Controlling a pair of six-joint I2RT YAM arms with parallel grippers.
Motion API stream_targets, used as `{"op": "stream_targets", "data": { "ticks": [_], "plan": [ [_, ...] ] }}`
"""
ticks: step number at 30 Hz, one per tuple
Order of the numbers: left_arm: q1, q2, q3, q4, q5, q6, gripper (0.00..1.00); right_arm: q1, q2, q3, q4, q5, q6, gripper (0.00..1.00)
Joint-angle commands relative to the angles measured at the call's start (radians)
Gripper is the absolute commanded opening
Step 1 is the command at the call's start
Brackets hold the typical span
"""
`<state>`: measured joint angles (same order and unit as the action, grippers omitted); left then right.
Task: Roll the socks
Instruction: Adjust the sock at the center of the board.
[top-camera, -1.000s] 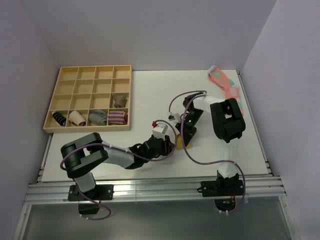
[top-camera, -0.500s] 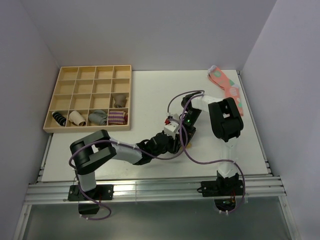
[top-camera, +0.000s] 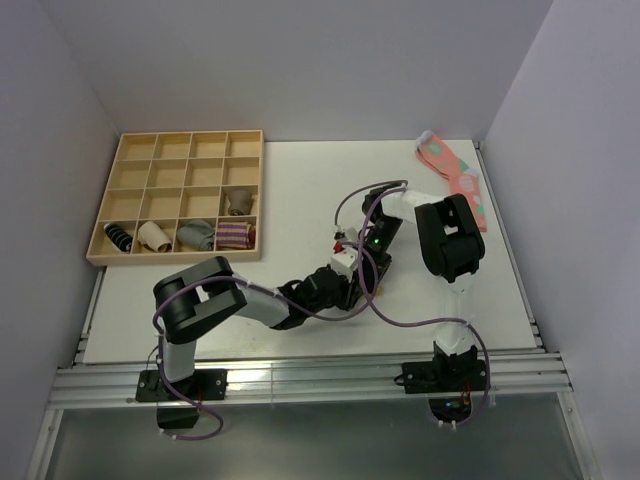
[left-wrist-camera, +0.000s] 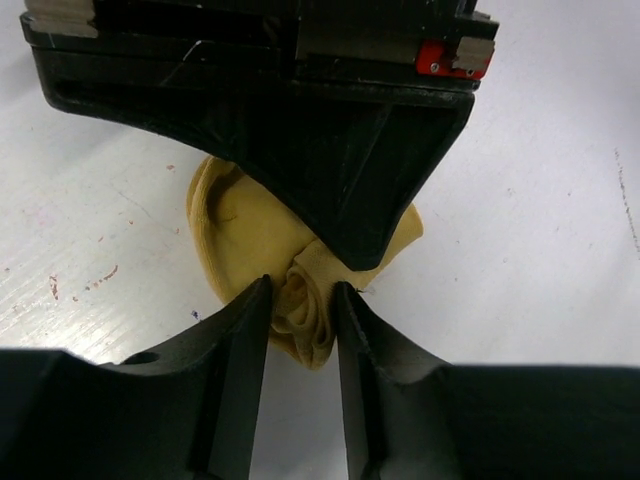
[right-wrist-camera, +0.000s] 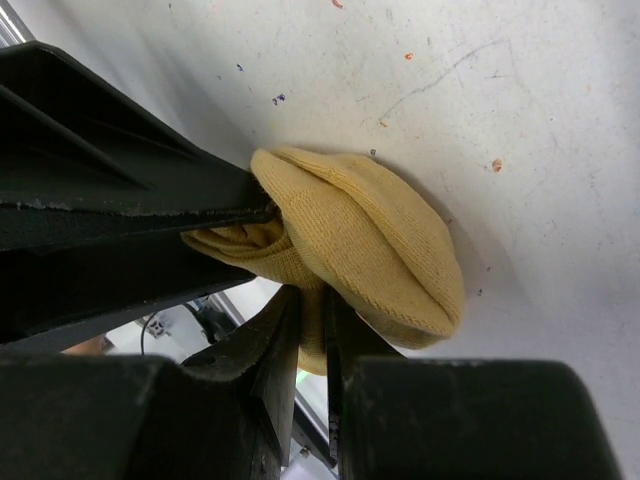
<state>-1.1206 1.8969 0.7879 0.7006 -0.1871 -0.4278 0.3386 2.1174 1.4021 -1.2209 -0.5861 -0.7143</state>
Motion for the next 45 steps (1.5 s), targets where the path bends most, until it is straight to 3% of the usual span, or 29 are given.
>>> {"op": "stream_targets", "data": {
  "ticks": [1,13,16,21,28,37,45],
  "plan": [
    [0.016,0.014,0.004,0.057,0.011,-0.012,0.36,0.011,0.027,0.006,0.04,0.063,-0.014,0.08],
    [0.044,0.051,0.01,0.048,0.066,-0.138,0.11,0.011,0.018,-0.009,0.047,0.057,-0.013,0.08],
    [0.048,0.057,0.011,0.04,0.086,-0.184,0.0,0.011,0.015,-0.015,0.057,0.052,-0.01,0.09],
    [0.054,0.062,0.037,-0.087,0.107,-0.299,0.0,0.013,-0.019,-0.043,0.104,0.054,0.012,0.11],
    [0.111,0.083,0.059,-0.259,0.21,-0.504,0.0,0.005,-0.071,-0.054,0.167,0.026,0.049,0.29],
    [0.151,0.103,0.1,-0.415,0.31,-0.568,0.0,-0.021,-0.183,-0.089,0.293,-0.006,0.11,0.44],
    [0.188,0.097,0.094,-0.48,0.368,-0.583,0.0,-0.092,-0.298,-0.138,0.369,-0.054,0.072,0.45]
  ]
}}
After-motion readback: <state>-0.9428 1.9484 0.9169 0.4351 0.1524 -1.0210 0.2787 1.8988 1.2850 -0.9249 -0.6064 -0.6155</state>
